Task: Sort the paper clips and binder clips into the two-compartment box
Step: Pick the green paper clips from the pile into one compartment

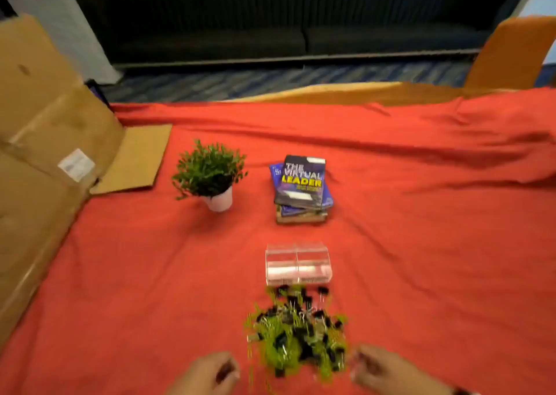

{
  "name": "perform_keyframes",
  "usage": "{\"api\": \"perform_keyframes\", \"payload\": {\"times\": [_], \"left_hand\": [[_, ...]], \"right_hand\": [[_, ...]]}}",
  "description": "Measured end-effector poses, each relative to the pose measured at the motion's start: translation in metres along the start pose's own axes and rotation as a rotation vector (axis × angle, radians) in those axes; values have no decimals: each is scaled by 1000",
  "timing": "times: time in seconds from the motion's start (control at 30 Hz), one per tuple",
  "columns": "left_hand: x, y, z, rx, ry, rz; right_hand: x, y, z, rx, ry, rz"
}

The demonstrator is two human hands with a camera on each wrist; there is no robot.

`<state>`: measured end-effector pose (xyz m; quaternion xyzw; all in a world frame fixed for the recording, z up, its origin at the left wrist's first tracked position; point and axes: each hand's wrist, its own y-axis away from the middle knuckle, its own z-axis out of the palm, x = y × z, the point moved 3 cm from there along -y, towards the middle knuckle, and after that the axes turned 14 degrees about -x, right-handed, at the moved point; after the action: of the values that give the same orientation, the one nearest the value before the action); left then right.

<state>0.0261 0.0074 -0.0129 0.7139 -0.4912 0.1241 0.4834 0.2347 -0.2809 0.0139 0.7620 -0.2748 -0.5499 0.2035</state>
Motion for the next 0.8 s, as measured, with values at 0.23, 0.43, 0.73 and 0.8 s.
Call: {"api": "perform_keyframes", "payload": {"times": [0.23,0.43,0.73,0.8], "left_hand": [[34,-78,15,29,-176,22],[33,-118,20,53,-311,-39],[7,-111,26,64,-346,-67],[4,-108,27,97,-313,-90]], "right_hand": [[-31,-94,5,20,300,84],[-44,-147,28,48,697,-38],[-7,-138,10,198,752,80],[-7,-135,7,305,736,56]]}}
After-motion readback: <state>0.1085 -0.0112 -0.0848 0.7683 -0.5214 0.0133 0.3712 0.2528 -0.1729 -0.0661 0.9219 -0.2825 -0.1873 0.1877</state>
